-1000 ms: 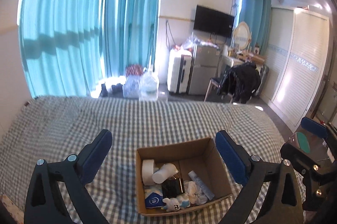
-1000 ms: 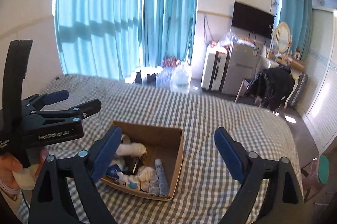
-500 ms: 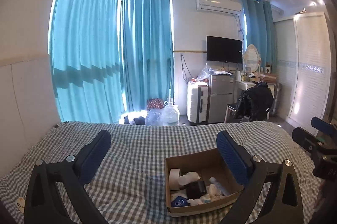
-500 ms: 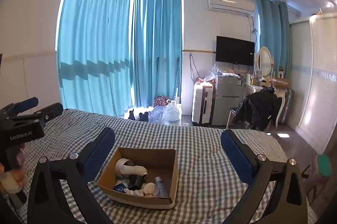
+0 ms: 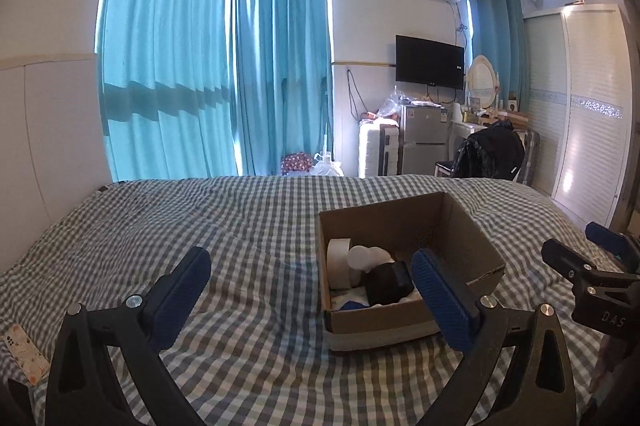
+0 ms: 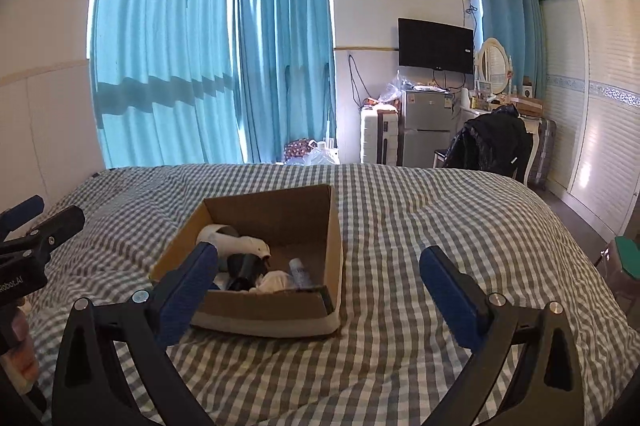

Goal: Organize objects

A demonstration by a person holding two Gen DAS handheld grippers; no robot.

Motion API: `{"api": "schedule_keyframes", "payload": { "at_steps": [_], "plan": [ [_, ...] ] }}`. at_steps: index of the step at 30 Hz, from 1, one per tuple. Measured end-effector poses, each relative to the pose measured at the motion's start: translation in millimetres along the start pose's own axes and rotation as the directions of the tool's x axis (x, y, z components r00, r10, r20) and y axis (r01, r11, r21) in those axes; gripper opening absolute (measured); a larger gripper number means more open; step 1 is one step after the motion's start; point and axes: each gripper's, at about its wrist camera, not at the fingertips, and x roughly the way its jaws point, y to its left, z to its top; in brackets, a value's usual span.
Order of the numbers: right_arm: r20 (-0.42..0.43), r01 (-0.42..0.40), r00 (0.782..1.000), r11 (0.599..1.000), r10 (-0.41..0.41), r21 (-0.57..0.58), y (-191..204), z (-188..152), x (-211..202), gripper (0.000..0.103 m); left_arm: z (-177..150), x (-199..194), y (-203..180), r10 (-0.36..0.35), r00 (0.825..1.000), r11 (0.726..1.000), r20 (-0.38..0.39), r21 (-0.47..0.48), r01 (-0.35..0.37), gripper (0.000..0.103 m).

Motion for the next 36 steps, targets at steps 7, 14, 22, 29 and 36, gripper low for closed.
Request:
{"api": "schedule_keyframes", "payload": {
  "at_steps": [7, 14, 22, 29, 36],
  "plan": [
    [-0.003, 0.046, 0.999, 0.999, -0.046, 0.020, 3, -35, 3, 0.101, -37, -1, 9, -0.006, 1.000, 1.000, 0.018, -0.029, 0.006, 0.103],
    [0.031, 0.052, 0.998, 0.999, -0.052, -0.007, 9, -34, -2, 0.101, -42, -7, 8, -0.003, 1.000, 1.000, 0.017, -0.028, 0.004, 0.103],
    [0.033, 0.046, 0.998, 0.998, -0.044, -0.039, 15, -36, 0, 0.101, -42, -6, 5, 0.004, 1.000, 1.000, 0.018, -0.009, -0.004, 0.103],
    [0.024, 0.044, 0.999, 0.999, -0.044, -0.030, 14, -37, 2, 0.101, -44, -3, 5, 0.001, 1.000, 1.000, 0.000, -0.008, -0.001, 0.103],
    [0.024, 0.047, 0.999, 0.998, -0.046, -0.039, 18, -38, 3, 0.101, -44, -3, 8, -0.002, 1.000, 1.000, -0.003, -0.019, 0.002, 0.103]
  ]
}}
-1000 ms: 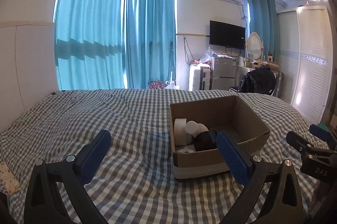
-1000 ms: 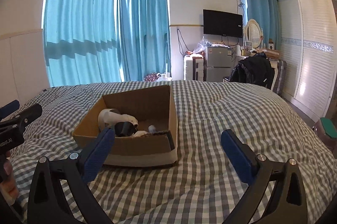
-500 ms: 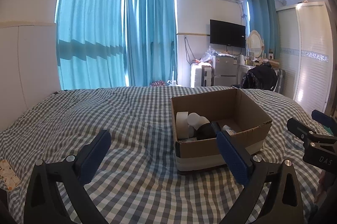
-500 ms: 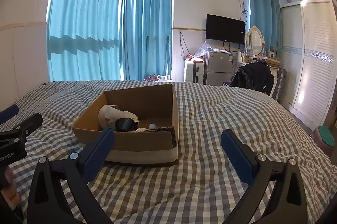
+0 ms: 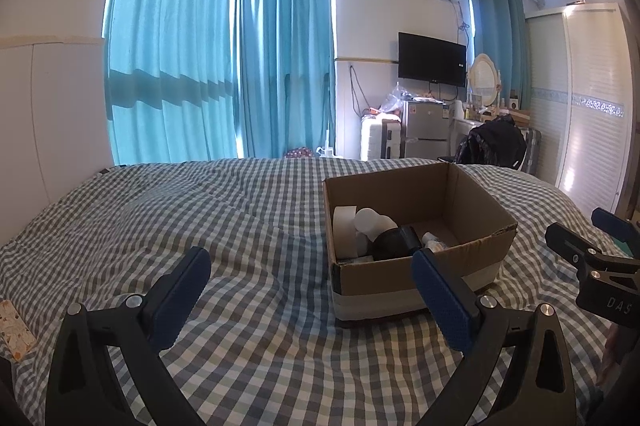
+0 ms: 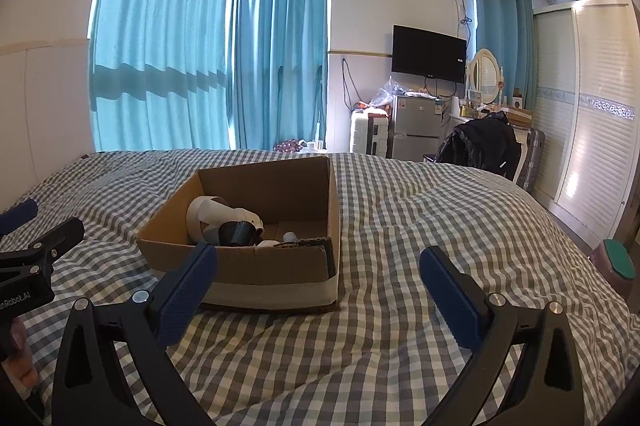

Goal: Organize objects

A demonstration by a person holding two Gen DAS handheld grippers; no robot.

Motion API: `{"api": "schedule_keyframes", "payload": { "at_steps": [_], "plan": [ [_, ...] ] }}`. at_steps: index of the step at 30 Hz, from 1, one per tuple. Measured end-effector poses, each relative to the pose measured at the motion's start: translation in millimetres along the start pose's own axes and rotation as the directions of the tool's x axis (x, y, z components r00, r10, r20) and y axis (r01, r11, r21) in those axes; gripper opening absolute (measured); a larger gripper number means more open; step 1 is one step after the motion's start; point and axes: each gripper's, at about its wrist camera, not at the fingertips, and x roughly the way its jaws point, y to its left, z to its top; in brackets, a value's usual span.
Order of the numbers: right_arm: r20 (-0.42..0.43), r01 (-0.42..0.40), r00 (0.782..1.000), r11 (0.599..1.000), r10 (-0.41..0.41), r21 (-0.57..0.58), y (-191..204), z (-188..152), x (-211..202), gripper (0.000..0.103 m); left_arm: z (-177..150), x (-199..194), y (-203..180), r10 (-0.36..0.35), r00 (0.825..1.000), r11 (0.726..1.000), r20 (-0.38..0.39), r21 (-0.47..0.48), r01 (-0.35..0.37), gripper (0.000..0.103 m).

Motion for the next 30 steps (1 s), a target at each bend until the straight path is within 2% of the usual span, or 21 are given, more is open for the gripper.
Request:
{"api": "schedule_keyframes", "payload": {
  "at_steps": [30],
  "plan": [
    [-0.016, 0.008, 1.000, 0.999, -0.009, -0.031, 6.4, -4.1, 3.4, 0.101, -1.4, -1.9, -0.2, 0.000, 1.000, 1.000, 0.008, 0.024, 0.000, 0.103]
  ]
}}
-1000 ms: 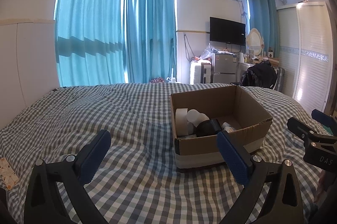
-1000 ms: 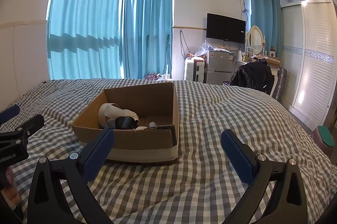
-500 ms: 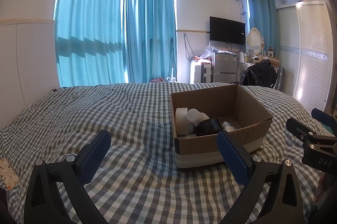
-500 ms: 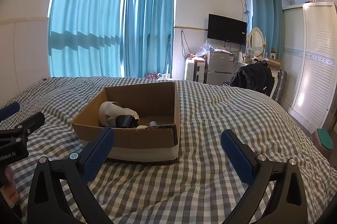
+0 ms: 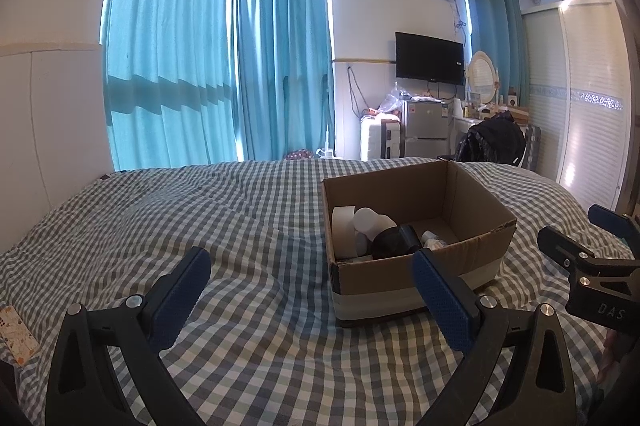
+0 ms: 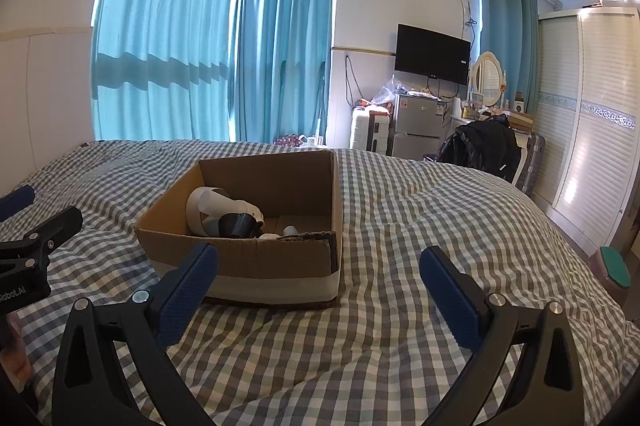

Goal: Organize objects

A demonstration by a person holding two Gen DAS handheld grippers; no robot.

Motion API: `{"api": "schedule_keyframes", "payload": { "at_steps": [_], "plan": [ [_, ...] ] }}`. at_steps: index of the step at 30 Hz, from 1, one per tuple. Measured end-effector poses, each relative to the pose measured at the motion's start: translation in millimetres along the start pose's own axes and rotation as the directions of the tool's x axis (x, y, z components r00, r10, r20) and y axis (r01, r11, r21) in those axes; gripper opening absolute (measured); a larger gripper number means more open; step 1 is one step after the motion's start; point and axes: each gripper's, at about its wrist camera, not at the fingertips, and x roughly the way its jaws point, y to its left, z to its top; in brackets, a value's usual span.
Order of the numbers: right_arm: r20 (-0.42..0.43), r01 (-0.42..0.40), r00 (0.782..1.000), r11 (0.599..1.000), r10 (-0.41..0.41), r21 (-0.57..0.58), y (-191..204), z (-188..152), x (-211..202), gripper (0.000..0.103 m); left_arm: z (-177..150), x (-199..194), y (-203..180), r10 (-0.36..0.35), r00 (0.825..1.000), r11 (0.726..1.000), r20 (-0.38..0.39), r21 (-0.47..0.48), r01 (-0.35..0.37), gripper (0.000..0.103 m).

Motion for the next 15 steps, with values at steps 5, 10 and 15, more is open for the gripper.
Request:
{"api": "schedule_keyframes", "payload": {
  "at_steps": [5, 10, 15],
  "plan": [
    [0.000, 0.001, 1.000, 1.000, -0.001, 0.000, -0.1, -0.1, 0.0, 0.101, -0.1, 0.3, 0.4, -0.001, 1.000, 1.000, 0.000, -0.002, 0.001, 0.103],
    [0.000, 0.003, 1.000, 1.000, -0.003, -0.001, 0.0, -1.3, 0.2, 0.101, -0.2, -0.8, -0.4, 0.001, 1.000, 1.000, 0.006, 0.000, -0.001, 0.103],
    [-0.007, 0.005, 1.000, 1.000, -0.005, -0.003, 0.2, -3.0, 1.8, 0.101, -1.2, -0.4, -0.7, 0.011, 1.000, 1.000, 0.007, 0.002, -0.011, 0.103]
  ]
}}
